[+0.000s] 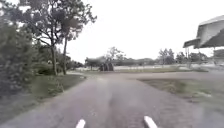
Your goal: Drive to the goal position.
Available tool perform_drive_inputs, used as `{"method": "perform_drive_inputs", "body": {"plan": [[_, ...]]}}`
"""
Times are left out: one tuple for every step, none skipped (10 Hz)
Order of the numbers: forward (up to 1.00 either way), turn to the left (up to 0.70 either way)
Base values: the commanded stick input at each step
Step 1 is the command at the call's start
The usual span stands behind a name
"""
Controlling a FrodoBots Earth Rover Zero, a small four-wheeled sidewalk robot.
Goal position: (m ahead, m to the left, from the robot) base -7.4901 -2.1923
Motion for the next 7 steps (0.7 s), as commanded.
{"method": "perform_drive_inputs", "body": {"plan": [[0.7, 0.0], [0.7, 0.0], [0.7, 0.0], [0.7, 0.0], [0.7, 0.0], [0.7, 0.0], [0.7, 0.0]]}}
